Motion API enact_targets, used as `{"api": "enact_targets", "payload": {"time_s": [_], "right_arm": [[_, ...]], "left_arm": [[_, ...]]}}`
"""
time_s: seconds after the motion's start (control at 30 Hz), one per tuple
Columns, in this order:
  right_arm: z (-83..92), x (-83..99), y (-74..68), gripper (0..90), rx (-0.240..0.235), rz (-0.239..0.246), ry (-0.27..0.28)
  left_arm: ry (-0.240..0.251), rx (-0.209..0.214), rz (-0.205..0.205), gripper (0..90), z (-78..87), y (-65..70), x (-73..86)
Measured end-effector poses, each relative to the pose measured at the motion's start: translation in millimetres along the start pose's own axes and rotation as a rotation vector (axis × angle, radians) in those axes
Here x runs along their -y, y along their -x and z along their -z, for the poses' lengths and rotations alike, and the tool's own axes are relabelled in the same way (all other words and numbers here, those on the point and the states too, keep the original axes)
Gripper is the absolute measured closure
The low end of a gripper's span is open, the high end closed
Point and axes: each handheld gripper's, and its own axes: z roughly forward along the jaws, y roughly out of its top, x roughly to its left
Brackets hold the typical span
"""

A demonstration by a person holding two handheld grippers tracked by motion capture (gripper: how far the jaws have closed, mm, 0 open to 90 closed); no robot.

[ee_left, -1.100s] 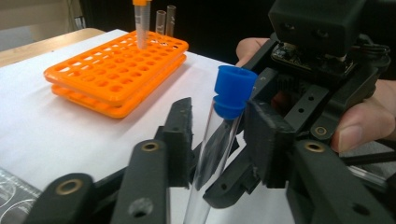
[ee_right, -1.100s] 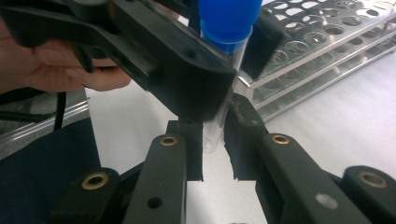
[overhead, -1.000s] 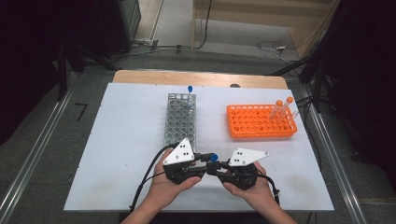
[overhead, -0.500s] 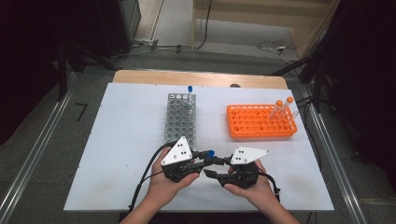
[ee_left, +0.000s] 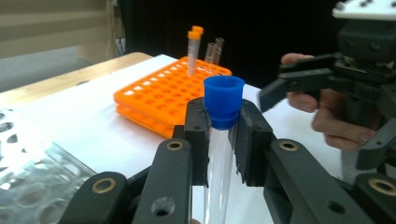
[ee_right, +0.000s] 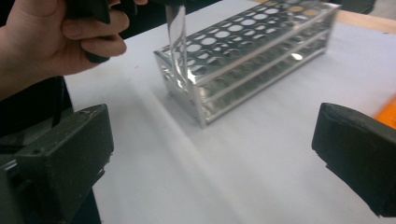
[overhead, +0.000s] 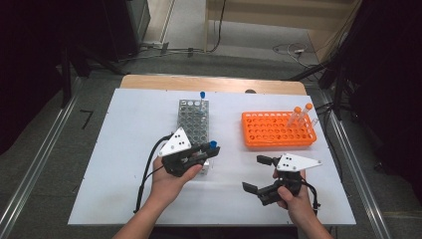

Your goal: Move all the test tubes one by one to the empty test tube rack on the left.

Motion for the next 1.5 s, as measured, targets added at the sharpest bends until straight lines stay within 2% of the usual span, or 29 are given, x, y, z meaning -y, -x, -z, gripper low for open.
{"api": "enact_targets", "payload": {"time_s": [0.23, 0.43, 0.63, 0.7, 0.83, 0.97, 1.2, 1.27, 1.5], "right_arm": [[26.6, 12.8, 16.1, 0.0, 0.074, -0.026, 0.024], [45.6, 24.8, 29.9, 0.0, 0.13, -0.055, 0.035], [61.0, 35.6, 43.0, 0.0, 0.176, -0.056, 0.037], [64.2, 38.0, 48.2, 0.0, 0.19, -0.069, 0.039], [67.6, 41.0, 55.5, 0.0, 0.202, -0.091, 0.043], [69.7, 42.7, 59.3, 0.0, 0.212, -0.102, 0.05], [73.3, 44.3, 63.1, 0.0, 0.222, -0.114, 0.06], [73.7, 44.7, 63.6, 0.0, 0.224, -0.118, 0.059], [74.3, 45.2, 64.3, 0.0, 0.223, -0.12, 0.065]], "left_arm": [[0.028, -0.042, 0.01, 76.9, -2.7, -23.1, -16.8], [0.059, -0.082, 0.036, 76.8, -9.1, -46.7, -25.2], [0.066, -0.138, 0.026, 76.8, -18.0, -68.1, -30.5], [0.073, -0.159, 0.025, 76.8, -21.1, -75.1, -32.6], [0.098, -0.201, 0.029, 76.9, -28.5, -87.8, -35.1], [0.101, -0.241, 0.027, 76.8, -39.1, -99.8, -36.9], [0.117, -0.306, 0.086, 76.9, -53.8, -118.5, -37.8], [0.111, -0.333, 0.092, 76.9, -58.4, -122.9, -38.1], [0.08, -0.387, 0.106, 76.8, -71.5, -134.3, -39.0]]}}
